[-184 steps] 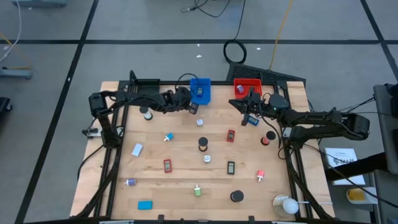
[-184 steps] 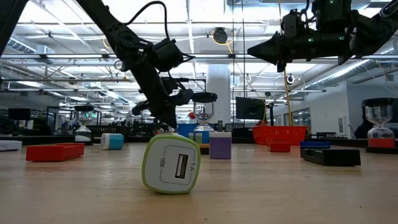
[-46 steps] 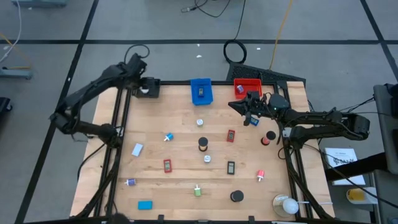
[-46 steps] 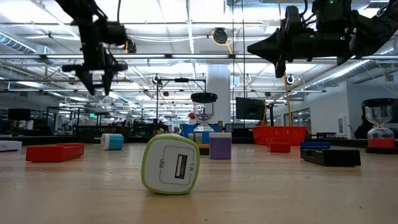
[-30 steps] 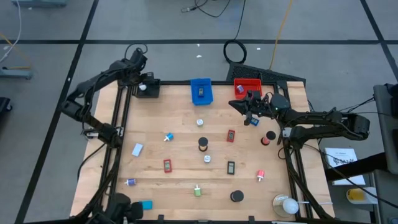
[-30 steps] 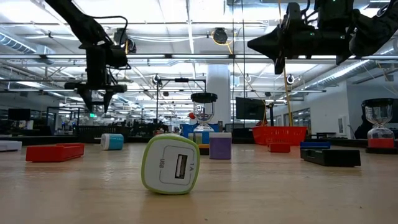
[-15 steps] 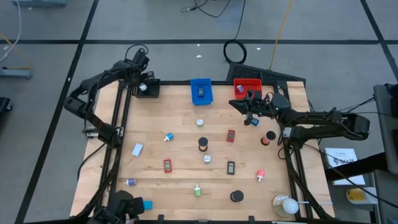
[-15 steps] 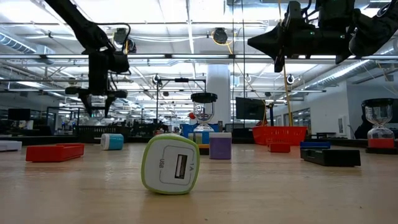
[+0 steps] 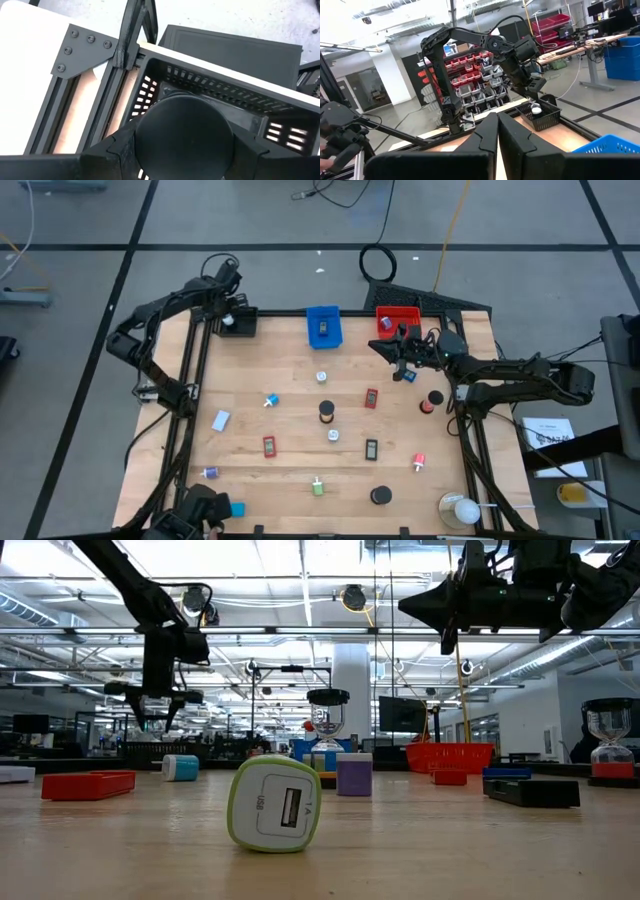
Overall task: Pick & Place Office items
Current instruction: Put the white hourglass into the black basket
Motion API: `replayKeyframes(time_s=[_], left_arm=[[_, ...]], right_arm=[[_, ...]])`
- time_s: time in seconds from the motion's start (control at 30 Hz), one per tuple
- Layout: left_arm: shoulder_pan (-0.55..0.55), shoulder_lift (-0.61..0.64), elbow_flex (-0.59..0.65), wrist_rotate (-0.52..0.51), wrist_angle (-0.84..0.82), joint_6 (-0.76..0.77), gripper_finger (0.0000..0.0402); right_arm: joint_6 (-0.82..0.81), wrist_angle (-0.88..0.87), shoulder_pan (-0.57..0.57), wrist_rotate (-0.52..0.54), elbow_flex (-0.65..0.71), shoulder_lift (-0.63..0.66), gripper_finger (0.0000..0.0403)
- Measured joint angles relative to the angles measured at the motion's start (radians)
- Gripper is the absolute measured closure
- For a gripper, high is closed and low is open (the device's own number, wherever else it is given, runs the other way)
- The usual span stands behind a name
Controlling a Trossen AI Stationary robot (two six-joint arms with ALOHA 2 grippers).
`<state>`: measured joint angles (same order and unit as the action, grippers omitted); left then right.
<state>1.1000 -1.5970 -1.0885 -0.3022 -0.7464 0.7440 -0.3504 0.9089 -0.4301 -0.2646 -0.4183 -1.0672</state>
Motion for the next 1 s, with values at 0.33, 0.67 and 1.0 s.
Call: replayKeyframes(time_s=[0.33, 0.67, 1.0], left_arm=[[-0.001, 0.000, 0.000, -0.014, -0.001, 0.016, 0.0178], [-0.016, 0.000, 0.011, -0.013, -0.002, 0.000, 0.0172], [-0.017, 0.000, 0.059, -0.044, 0.077, -0.006, 0.0179]], right_arm=[[0.000, 0.000, 0.000, 0.000, 0.000, 0.000, 0.0397], [0.000, 0.000, 0.000, 0.000, 0.000, 0.000, 0.0397], [0.000, 0.000, 0.000, -0.001, 0.000, 0.000, 0.0397]])
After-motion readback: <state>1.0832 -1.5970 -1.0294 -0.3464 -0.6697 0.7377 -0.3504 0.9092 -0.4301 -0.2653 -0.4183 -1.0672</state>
